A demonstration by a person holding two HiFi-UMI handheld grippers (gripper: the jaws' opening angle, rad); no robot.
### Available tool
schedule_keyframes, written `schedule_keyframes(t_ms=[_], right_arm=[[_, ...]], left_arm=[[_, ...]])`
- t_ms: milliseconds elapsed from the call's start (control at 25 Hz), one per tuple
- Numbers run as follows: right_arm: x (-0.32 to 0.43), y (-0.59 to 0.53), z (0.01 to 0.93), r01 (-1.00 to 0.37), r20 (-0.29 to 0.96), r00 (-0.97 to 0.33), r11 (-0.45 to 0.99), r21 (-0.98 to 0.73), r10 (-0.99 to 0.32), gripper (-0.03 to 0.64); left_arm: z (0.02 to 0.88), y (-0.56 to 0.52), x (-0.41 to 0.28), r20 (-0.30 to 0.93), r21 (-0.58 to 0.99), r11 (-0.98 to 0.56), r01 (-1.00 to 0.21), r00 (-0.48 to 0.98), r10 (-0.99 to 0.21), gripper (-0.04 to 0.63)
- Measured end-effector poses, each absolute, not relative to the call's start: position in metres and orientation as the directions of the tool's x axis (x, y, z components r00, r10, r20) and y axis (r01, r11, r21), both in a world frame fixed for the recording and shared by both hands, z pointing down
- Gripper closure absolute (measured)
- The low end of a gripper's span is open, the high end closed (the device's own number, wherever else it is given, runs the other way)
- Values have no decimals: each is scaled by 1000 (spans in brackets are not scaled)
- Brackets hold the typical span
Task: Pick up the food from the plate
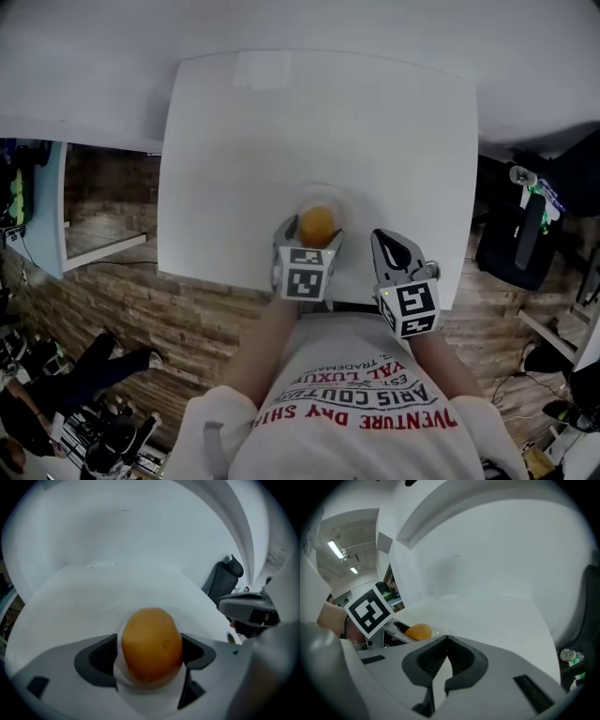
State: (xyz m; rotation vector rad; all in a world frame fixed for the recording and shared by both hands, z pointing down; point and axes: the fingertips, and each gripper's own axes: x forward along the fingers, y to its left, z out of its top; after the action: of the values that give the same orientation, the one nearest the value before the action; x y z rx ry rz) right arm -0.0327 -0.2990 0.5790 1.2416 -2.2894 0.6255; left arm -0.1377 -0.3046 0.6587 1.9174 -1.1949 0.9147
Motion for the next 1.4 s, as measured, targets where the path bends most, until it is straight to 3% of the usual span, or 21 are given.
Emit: schedule_keyframes(t_ms=[120, 440, 640, 960, 1400], right_arm=[[-32, -301, 577, -856, 581, -488, 488, -170, -652, 606], [-27, -298, 574, -859, 581, -480, 485, -162, -657, 606], [-27, -297, 566, -864, 574, -471, 480, -150, -670, 606], [-28, -310, 525, -897, 501, -431, 418, -145, -750, 606], [-39, -328, 449, -932, 349, -362, 346, -110, -865, 606]], left_arm=[[660, -304, -139, 841, 166, -343, -925, 314, -441, 229], [659, -303, -138, 841, 183, -368, -912, 339, -422, 232], [637, -312, -139, 788, 206, -361, -910, 373, -490, 232], [548, -335, -145, 603, 191, -406, -894, 433, -669, 232], [430, -362, -159, 353, 150, -504, -851, 522, -777, 232]])
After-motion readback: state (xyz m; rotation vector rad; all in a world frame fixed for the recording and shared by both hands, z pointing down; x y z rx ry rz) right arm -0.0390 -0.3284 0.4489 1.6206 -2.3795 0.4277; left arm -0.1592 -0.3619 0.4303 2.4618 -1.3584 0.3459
